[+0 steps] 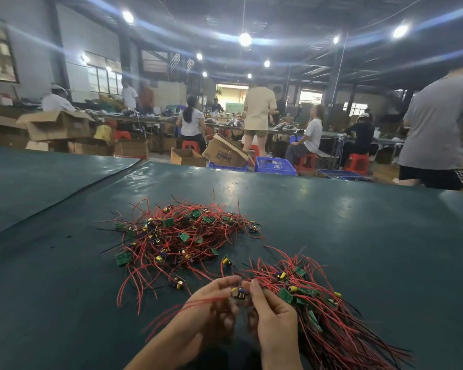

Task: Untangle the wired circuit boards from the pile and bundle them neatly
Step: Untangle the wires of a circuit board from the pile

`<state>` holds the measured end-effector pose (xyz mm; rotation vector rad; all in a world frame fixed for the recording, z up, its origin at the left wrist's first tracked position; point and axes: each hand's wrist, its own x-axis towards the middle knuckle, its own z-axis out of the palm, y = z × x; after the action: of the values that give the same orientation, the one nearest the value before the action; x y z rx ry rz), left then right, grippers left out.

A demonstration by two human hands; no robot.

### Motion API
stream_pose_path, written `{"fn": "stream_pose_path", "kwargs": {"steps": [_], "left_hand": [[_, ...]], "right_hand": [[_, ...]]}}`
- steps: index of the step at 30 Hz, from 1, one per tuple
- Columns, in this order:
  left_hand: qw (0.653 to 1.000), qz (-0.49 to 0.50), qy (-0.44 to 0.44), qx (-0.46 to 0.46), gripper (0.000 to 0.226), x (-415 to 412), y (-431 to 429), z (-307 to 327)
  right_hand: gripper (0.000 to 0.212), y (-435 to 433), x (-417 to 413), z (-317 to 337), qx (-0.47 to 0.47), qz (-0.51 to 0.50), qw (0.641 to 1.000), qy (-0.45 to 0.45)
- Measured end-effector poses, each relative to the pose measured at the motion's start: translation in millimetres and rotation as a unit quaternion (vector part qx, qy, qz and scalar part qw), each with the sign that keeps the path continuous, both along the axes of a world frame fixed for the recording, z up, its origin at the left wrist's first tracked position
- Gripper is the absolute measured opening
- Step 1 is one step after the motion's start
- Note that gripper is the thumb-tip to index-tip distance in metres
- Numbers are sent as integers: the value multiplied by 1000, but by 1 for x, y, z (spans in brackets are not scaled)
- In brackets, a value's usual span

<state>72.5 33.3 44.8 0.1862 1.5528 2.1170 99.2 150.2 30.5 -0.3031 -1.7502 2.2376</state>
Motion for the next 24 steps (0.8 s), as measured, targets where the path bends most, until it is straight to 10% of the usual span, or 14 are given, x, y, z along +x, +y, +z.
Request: {"fn": "stream_pose_path", "kwargs": {"steps": [12,24], "left_hand": [[972,76,197,-105,48,5,1,-7],[964,112,239,-34,36,10,-2,7]], "right_hand": [[23,-3,5,10,11,13,999,46],[21,33,-2,26,-194,-111,973,54]]}}
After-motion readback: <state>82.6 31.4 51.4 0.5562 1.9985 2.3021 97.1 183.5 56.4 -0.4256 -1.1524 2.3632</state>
